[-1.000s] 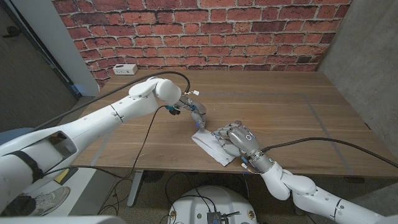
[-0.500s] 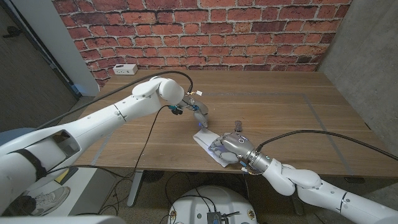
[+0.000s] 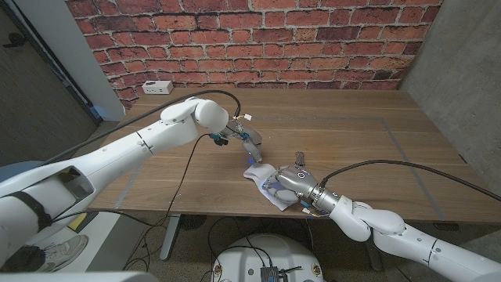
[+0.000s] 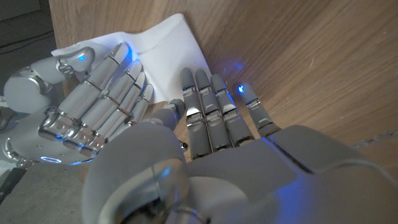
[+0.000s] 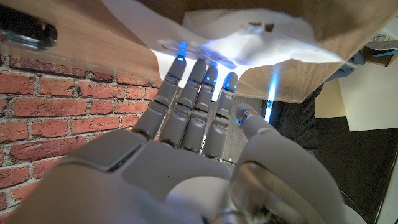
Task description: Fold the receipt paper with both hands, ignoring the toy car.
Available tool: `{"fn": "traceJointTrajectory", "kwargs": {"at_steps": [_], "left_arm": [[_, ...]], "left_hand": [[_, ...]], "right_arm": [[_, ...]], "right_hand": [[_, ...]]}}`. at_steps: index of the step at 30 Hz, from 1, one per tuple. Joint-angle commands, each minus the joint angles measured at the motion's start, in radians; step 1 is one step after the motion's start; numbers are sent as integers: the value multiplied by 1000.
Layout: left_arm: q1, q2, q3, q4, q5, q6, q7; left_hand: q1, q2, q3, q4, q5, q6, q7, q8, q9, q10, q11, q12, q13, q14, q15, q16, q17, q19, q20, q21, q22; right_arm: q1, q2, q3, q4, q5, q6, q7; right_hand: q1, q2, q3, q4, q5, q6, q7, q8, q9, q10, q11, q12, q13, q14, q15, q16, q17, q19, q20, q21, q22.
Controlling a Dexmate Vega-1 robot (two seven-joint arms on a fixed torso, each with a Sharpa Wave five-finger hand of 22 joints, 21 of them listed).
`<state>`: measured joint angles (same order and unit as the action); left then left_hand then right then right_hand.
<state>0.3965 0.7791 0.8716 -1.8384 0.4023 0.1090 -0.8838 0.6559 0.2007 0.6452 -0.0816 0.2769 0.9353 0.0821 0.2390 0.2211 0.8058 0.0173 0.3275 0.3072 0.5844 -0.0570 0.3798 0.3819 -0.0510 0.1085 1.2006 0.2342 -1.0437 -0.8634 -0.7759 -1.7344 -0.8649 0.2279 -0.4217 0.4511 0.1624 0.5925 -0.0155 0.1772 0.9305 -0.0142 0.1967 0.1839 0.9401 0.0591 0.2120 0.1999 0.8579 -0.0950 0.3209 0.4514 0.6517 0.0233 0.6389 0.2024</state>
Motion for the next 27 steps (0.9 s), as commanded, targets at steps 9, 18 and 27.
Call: {"fn": "traceJointTrajectory", "kwargs": {"at_steps": [9,18,27], "left_arm": [[61,49,-80,-72,-54,-103,101],[-13,-13,23,-21,49,-11,-37],[-49,-72,83,85,60,-7,-88]], "left_hand": [[27,-7,32,-20,-20,58,31,47,116,97,14,208,217,141,15,171,184,32,-5,245,111],[-2,-4,77,-37,-19,102,62,82,173,148,34,256,279,254,32,173,150,48,-2,320,110],[-38,2,121,17,-17,34,54,84,231,50,46,228,310,150,50,102,139,-15,20,346,105]], "right_arm": [[1,14,-3,4,-10,-21,9],[-6,11,0,2,-8,-27,-2],[-16,-1,5,-9,-10,-27,-13]], "right_hand": [[-5,5,-3,-2,6,4,-8,1,1,9,2,6,2,7,-4,8,7,-1,5,9,1],[-1,4,-4,-10,8,3,-7,0,1,11,-1,6,2,6,-5,9,9,-3,5,12,1],[30,-8,10,-51,14,1,-8,-1,1,10,0,4,2,6,-6,5,1,-6,5,17,-1]]}}
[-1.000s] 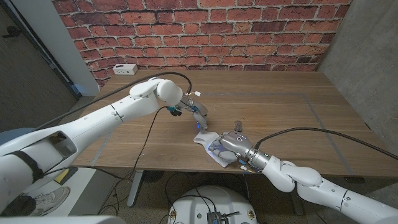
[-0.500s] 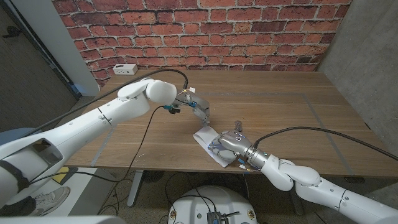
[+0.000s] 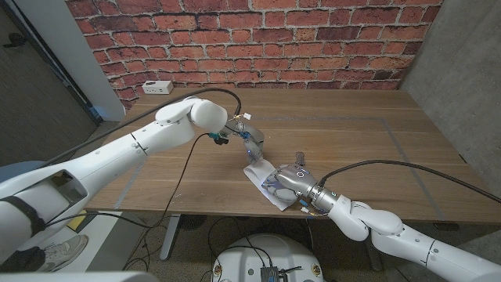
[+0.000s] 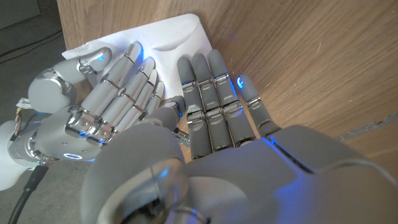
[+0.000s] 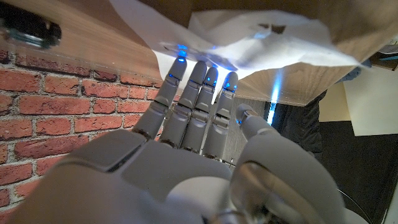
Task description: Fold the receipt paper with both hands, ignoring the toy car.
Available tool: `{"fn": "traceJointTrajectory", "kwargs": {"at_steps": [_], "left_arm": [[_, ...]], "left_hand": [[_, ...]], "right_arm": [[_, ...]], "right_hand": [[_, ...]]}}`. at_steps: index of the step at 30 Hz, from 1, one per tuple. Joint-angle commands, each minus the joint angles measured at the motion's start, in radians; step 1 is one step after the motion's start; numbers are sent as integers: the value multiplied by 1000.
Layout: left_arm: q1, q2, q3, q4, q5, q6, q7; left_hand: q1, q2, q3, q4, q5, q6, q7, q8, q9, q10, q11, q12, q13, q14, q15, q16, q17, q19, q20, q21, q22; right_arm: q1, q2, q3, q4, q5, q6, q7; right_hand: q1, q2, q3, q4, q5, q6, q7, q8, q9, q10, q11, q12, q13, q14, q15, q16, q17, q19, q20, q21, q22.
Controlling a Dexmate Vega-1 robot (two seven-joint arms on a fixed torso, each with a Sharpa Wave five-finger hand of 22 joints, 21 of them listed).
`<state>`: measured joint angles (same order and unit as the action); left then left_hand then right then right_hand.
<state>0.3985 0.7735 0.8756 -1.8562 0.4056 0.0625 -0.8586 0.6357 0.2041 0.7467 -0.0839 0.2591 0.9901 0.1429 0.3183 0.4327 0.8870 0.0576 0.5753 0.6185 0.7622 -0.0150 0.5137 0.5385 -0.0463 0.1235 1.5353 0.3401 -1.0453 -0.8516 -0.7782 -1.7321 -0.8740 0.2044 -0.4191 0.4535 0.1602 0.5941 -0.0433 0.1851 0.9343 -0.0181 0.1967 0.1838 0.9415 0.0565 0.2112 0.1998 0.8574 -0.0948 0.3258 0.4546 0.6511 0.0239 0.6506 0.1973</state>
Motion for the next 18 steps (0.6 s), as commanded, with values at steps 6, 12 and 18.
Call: {"fn": "traceJointTrajectory", "kwargs": {"at_steps": [6,12,18], "left_arm": [[-66,-86,96,136,41,32,-127],[-80,-97,114,145,40,43,-147],[-92,-110,139,149,65,58,-156]], "left_hand": [[-31,0,32,37,1,-34,-8,8,36,-42,5,-30,-6,-42,8,-53,-29,-33,3,13,-6],[-33,-1,46,38,3,-21,-1,21,47,-18,4,-29,-15,-10,3,-49,-36,-23,-5,18,-11],[-33,-1,48,36,3,-22,2,23,53,-15,3,-28,-13,-6,6,-46,-33,-25,-3,18,-13]], "right_arm": [[-20,-15,14,-18,-3,-5,-33],[-35,-6,38,-6,22,12,-125],[-31,6,67,28,66,68,-228]], "right_hand": [[47,-21,18,-52,8,-6,-6,-3,1,3,-1,2,2,6,-3,-8,-13,-11,10,8,3],[52,-74,6,-94,9,-42,-18,-14,1,-3,0,0,4,44,-2,4,-16,-21,27,13,0],[41,-77,-22,-95,10,-73,-20,-16,3,11,13,23,29,106,4,63,32,-21,42,20,-1]]}}
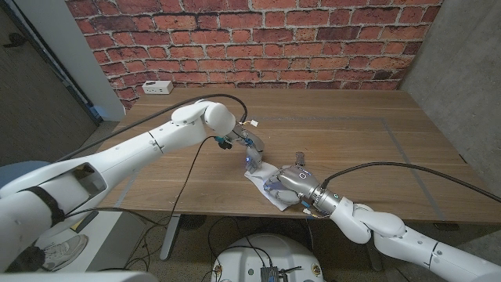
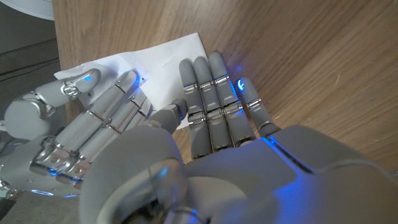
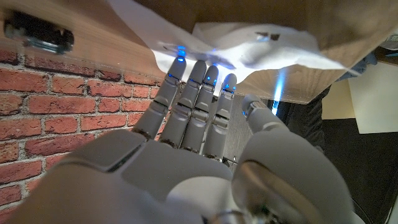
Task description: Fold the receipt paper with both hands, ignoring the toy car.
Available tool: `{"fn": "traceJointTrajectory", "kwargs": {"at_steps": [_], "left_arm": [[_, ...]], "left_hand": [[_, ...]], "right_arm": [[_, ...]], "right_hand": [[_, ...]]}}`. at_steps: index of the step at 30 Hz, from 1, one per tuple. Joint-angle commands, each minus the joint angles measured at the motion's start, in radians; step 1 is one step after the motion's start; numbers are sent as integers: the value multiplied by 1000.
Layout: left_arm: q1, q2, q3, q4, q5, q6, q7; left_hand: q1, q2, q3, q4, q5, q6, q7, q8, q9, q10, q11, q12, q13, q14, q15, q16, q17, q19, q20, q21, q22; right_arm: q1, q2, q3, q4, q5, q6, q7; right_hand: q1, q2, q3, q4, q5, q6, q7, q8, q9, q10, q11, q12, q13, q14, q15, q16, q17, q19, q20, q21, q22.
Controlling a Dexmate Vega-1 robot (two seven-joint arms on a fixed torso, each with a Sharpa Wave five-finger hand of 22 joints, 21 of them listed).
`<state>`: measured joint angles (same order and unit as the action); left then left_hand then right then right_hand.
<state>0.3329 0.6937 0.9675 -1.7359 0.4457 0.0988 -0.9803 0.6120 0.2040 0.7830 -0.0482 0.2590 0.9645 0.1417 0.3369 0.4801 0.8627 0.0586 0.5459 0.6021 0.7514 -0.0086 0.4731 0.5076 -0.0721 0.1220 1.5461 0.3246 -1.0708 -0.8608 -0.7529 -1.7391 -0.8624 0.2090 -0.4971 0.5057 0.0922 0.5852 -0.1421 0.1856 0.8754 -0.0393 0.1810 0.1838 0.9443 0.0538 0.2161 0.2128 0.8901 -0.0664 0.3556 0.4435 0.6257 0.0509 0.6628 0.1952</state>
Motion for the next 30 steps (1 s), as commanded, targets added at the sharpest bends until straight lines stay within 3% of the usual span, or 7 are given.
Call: {"fn": "traceJointTrajectory", "kwargs": {"at_steps": [1,7,10,16,19,26,30], "left_arm": [[-29,-31,52,27,36,23,-32],[-43,-43,69,30,74,29,-32],[-49,-51,71,39,76,22,-30],[-57,-61,75,54,82,21,-27],[-58,-60,76,52,91,25,-23],[-38,-40,54,33,95,18,27],[-4,-6,17,-8,100,0,107]], "left_hand": [[-10,-2,11,0,2,3,3,5,7,11,2,1,2,4,-1,-5,-1,0,-2,7,1],[-13,-4,12,0,2,1,3,7,13,8,0,0,4,1,1,-7,-1,-2,-1,7,-1],[-14,-5,13,0,1,-1,1,8,16,8,0,0,5,2,-2,-7,-1,-2,-1,8,-3],[-16,-4,13,-1,0,-1,3,10,21,7,3,-3,4,1,-4,-8,1,-3,-2,8,-5],[-17,-3,13,-2,-1,-2,3,10,24,7,3,-3,5,1,-2,-6,3,-6,0,7,-7],[-21,-1,11,1,-4,-23,0,4,30,-8,3,-8,11,-12,2,-8,9,-24,13,5,-12],[-45,-8,18,13,-7,-86,-27,-38,11,-74,-11,-51,-11,-83,0,-55,-5,-39,15,0,-28]], "right_arm": [[-5,17,47,43,70,79,-163],[11,29,74,106,115,199,-281],[18,40,81,127,99,227,-330],[37,33,62,124,75,224,-239],[41,20,52,106,68,206,-160],[56,10,32,85,62,179,-27],[58,12,29,74,49,158,0]], "right_hand": [[-22,-14,-20,8,9,-20,1,-1,3,9,19,21,20,76,-23,36,46,5,20,9,1],[-136,-54,-81,55,11,-39,11,2,5,-5,39,34,44,102,-1,58,70,13,39,17,0],[-161,-56,-92,65,15,-19,20,10,6,14,36,47,50,121,0,69,78,20,41,21,1],[-5,46,31,-31,42,18,13,18,6,3,25,60,75,100,-16,80,101,27,25,36,1],[78,52,99,-53,36,92,21,37,5,52,17,86,84,122,-44,89,102,38,11,53,3],[117,38,118,-36,12,187,40,54,5,139,18,120,85,182,-46,137,133,78,-3,91,6],[114,42,118,-28,8,191,40,52,5,138,17,118,82,183,-52,138,135,84,-4,97,7]]}}
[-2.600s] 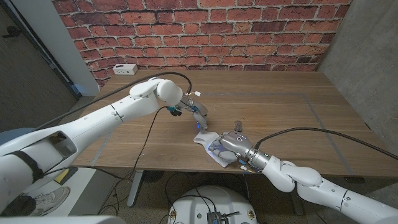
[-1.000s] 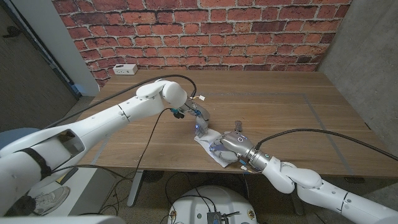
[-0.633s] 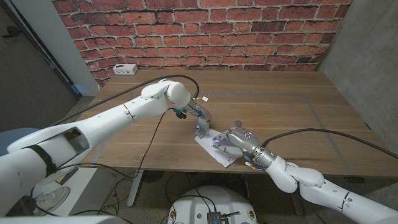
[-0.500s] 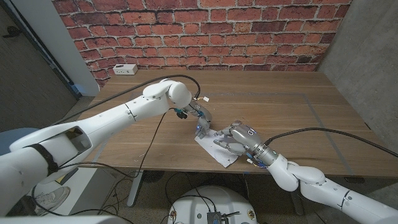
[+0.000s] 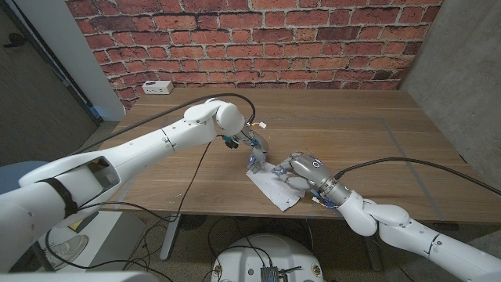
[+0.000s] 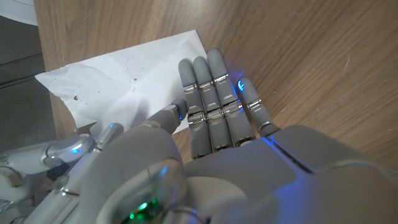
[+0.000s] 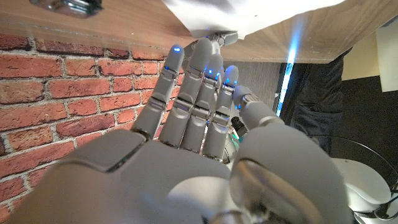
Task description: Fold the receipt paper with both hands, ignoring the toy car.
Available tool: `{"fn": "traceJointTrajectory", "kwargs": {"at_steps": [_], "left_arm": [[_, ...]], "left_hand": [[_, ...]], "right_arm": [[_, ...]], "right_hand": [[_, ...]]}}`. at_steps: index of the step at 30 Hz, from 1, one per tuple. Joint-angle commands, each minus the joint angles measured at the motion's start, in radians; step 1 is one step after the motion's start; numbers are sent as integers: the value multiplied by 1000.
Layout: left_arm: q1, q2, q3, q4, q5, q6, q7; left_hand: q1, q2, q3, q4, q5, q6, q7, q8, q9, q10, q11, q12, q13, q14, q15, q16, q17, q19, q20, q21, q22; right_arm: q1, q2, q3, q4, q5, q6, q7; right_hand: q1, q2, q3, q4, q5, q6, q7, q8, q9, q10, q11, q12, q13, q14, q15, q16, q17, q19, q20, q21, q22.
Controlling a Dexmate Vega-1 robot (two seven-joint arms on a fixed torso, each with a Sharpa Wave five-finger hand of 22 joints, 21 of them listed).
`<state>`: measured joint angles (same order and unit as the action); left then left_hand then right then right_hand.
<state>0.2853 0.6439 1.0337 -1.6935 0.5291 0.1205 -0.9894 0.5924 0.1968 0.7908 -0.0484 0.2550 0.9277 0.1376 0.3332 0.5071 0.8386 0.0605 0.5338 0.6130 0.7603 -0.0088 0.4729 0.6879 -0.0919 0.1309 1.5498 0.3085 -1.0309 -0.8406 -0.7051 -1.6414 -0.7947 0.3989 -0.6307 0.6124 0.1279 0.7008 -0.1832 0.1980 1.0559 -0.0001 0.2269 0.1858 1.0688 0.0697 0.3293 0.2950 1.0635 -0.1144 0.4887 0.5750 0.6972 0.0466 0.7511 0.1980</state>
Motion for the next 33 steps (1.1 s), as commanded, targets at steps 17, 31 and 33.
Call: {"fn": "traceJointTrajectory", "kwargs": {"at_steps": [17,31,33], "left_arm": [[192,144,-340,-79,-414,-149,331],[341,181,-435,-87,-458,-248,615],[372,183,-456,-80,-473,-264,664]], "left_hand": [[-187,-88,-44,-9,-35,-251,-108,-149,-90,-279,-16,-202,-115,-305,10,-194,-263,-174,41,-195,-139],[-207,-91,-73,-47,-40,-371,-135,-164,-121,-358,-17,-253,-134,-390,22,-225,-282,-166,46,-245,-139],[-213,-90,-76,-53,-39,-411,-146,-167,-130,-382,-13,-267,-139,-405,22,-232,-290,-164,46,-257,-139]], "right_arm": [[27,-2,-39,-47,-52,-115,201],[-9,23,39,-74,52,-31,-11],[-14,35,64,-75,95,-1,-50]], "right_hand": [[-2,17,-4,28,-16,8,-2,-9,3,2,0,-8,-13,-11,-5,-17,-16,-8,-5,17,4],[-7,2,-6,29,-18,-115,-30,-52,4,-101,-27,-58,-28,-114,-7,-75,-36,-63,-3,24,-1],[-33,-11,-22,41,-18,-165,-41,-53,5,-152,-16,-78,-31,-150,0,-104,-54,-90,-1,22,-5]]}}
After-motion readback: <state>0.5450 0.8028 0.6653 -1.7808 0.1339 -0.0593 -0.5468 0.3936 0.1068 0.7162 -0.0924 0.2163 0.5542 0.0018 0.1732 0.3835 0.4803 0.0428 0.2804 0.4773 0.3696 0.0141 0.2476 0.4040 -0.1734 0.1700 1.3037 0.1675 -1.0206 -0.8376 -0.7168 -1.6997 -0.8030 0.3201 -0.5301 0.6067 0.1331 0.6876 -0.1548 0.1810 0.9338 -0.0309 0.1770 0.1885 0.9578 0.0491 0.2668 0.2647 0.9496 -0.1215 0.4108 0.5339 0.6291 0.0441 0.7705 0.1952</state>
